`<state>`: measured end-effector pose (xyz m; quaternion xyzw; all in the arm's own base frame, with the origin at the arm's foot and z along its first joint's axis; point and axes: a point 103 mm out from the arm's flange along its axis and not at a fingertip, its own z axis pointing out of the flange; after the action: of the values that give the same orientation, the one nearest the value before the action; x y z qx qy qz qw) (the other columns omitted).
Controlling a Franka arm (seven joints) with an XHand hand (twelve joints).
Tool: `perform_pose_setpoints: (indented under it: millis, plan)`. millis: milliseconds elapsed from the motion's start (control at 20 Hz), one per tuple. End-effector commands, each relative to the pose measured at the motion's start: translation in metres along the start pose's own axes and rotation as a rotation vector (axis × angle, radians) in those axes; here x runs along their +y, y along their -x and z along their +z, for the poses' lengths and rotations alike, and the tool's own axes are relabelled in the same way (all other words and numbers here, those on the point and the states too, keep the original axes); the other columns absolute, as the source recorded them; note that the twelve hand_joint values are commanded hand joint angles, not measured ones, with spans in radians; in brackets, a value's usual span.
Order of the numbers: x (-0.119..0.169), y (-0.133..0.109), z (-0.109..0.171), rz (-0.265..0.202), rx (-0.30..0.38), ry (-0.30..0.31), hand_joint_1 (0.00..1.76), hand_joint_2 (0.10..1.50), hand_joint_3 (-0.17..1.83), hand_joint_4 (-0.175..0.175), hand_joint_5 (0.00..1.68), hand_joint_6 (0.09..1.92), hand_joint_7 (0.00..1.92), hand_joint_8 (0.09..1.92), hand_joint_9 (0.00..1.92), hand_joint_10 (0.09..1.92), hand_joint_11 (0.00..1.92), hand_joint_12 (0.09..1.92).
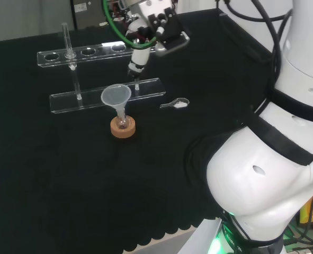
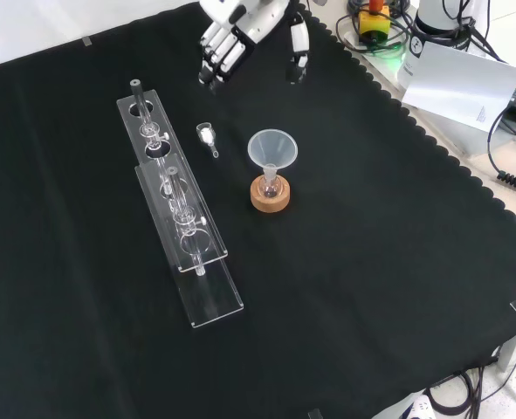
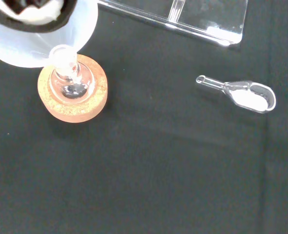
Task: Pick up the weighing funnel.
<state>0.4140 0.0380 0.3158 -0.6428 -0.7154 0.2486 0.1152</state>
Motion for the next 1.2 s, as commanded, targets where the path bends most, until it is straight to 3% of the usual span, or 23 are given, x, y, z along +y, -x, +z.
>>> perform_pose_setpoints:
  millis: [50, 500, 800, 1200]
  plan:
    - [-0.009, 0.026, 0.010, -0.004, 0.112, 0.036, 0.70, 0.61, 0.45, -0.057, 0.00, 0.09, 0.00, 0.09, 0.02, 0.79, 0.02, 1.44]
    - [-0.005, 0.066, 0.043, 0.000, 0.200, 0.158, 0.71, 0.64, 0.46, -0.066, 0.03, 0.09, 0.12, 0.09, 0.15, 0.78, 0.07, 1.43]
    - [0.008, 0.085, 0.064, 0.004, 0.216, 0.207, 0.79, 0.62, 0.56, -0.071, 0.19, 0.09, 0.15, 0.59, 0.34, 0.72, 0.16, 1.42]
    - [0.032, 0.105, 0.091, 0.017, 0.207, 0.193, 0.83, 0.62, 0.61, -0.070, 0.33, 0.09, 0.27, 0.69, 0.47, 0.68, 0.26, 1.39]
